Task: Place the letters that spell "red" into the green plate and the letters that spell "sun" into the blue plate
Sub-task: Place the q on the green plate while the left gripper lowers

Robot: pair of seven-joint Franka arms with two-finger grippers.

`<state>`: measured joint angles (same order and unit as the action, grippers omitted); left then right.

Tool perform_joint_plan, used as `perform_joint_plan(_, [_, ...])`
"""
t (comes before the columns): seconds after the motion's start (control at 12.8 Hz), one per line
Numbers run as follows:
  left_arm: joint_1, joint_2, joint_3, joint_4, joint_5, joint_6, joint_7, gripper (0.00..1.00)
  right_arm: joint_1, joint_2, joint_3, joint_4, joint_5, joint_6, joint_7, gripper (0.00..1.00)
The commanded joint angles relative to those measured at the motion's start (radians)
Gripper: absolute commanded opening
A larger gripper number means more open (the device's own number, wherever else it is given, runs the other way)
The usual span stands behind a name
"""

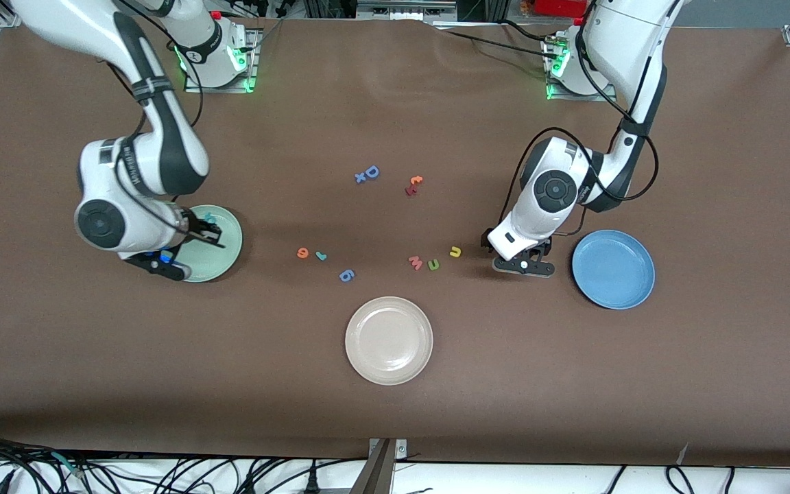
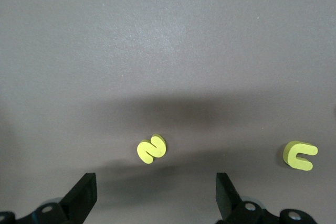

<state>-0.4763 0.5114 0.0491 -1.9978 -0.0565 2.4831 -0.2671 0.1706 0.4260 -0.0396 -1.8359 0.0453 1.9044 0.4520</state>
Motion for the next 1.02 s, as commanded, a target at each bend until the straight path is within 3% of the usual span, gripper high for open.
perform_joint_plan(0.0, [-0.027, 0.015, 0.008, 0.002, 0.026, 0.023, 0.000, 1.00, -0.037, 0.068, 0.010, -0.009, 0.014, 0.034, -0.068, 0.00])
perform_joint_plan(0.31, [-0.044, 0.051, 0.008, -0.002, 0.026, 0.083, -0.007, 1.00, -0.039, 0.118, 0.017, -0.026, 0.045, 0.093, -0.069, 0.00])
perform_joint_plan(0.39, [-0.044, 0.058, 0.008, 0.001, 0.026, 0.085, -0.008, 1.00, -0.039, 0.119, 0.017, -0.026, 0.051, 0.090, -0.069, 0.04])
perform_joint_plan(0.47, [-0.044, 0.056, 0.008, 0.001, 0.026, 0.085, -0.008, 1.00, -0.039, 0.117, 0.017, -0.028, 0.051, 0.090, -0.069, 0.37])
perform_joint_plan(0.55, [-0.041, 0.055, 0.008, -0.001, 0.026, 0.085, -0.008, 1.00, -0.037, 0.114, 0.017, -0.026, 0.051, 0.088, -0.058, 0.90])
perform_joint_plan(0.63, [-0.038, 0.055, 0.008, -0.001, 0.026, 0.085, -0.008, 1.00, -0.036, 0.103, 0.020, -0.023, 0.053, 0.078, -0.053, 1.00])
perform_joint_plan(0.78, [-0.033, 0.055, 0.008, -0.001, 0.026, 0.085, -0.006, 1.00, -0.026, 0.056, 0.047, -0.002, 0.059, 0.041, -0.026, 1.00])
perform_joint_plan(0.94, [-0.033, 0.055, 0.008, -0.001, 0.026, 0.083, -0.006, 1.00, -0.026, 0.043, 0.113, 0.059, 0.061, 0.035, 0.119, 1.00])
